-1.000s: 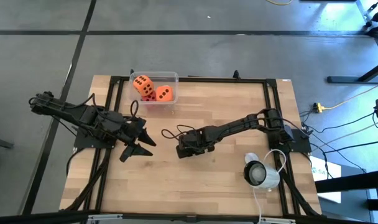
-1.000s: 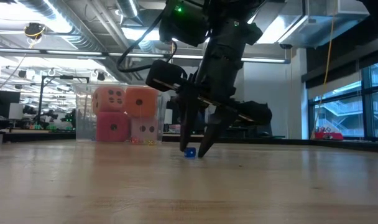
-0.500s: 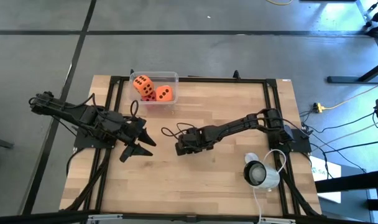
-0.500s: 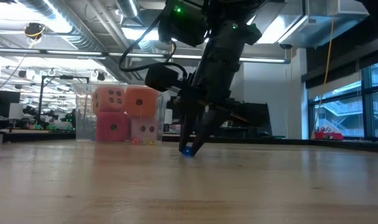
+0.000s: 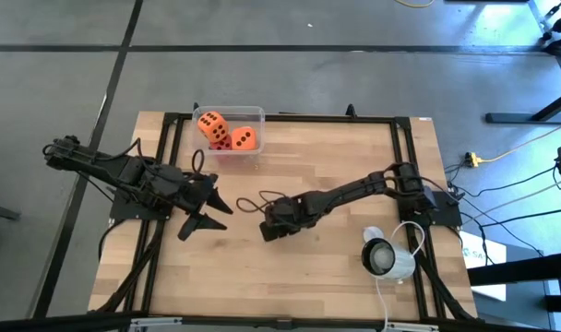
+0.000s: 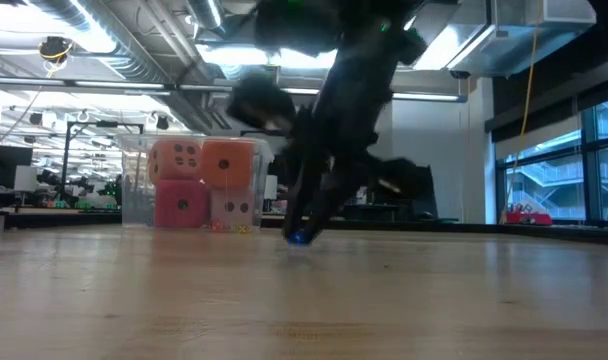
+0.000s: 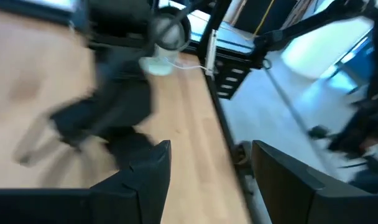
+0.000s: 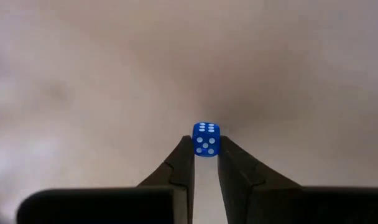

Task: Pick & Place Dice
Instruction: Put the small blue die into the transparent bin

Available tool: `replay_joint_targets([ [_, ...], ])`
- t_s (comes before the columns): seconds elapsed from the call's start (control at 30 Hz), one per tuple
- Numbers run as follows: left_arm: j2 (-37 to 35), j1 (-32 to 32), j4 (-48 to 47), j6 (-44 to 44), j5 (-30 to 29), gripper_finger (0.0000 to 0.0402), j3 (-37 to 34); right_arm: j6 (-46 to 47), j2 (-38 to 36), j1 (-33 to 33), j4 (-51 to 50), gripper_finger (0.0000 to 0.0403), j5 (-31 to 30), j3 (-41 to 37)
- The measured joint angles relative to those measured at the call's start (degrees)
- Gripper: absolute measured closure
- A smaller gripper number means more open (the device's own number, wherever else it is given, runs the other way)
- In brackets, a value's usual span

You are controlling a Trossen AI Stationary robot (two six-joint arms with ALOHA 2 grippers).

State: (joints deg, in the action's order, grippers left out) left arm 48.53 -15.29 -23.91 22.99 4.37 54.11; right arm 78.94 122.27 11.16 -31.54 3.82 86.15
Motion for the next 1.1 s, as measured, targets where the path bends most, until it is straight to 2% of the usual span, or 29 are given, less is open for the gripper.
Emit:
replay_joint_targets([
  [0.17,0.0,-0.1,-0.3,-10.6,-6.7,0.0203,0.0,-0.8,-3.3,2.5,1.1,0.0357,0.4,0.0],
  [0.3,0.0,-0.1,-0.3,-16.4,-10.4,0.0211,0.0,-0.8,-7.6,4.6,3.5,0.0357,-2.0,0.0],
  [0.53,0.2,0.1,0.5,-19.5,-11.4,0.0202,0.0,-3.1,-17.1,6.8,9.9,0.0357,-12.9,0.2],
  [0.67,1.4,0.4,5.6,-22.2,-11.0,0.0186,0.0,-6.6,-20.7,6.6,13.8,0.0357,-17.3,0.2],
  [0.9,6.0,0.3,13.9,-28.0,-6.2,0.0153,0.0,-13.2,-22.1,6.4,28.5,0.0357,-18.5,0.2],
  [1.1,7.0,0.3,18.4,-29.0,-10.1,0.0139,0.0,-13.5,-22.1,7.3,31.6,0.0357,-18.7,0.2],
])
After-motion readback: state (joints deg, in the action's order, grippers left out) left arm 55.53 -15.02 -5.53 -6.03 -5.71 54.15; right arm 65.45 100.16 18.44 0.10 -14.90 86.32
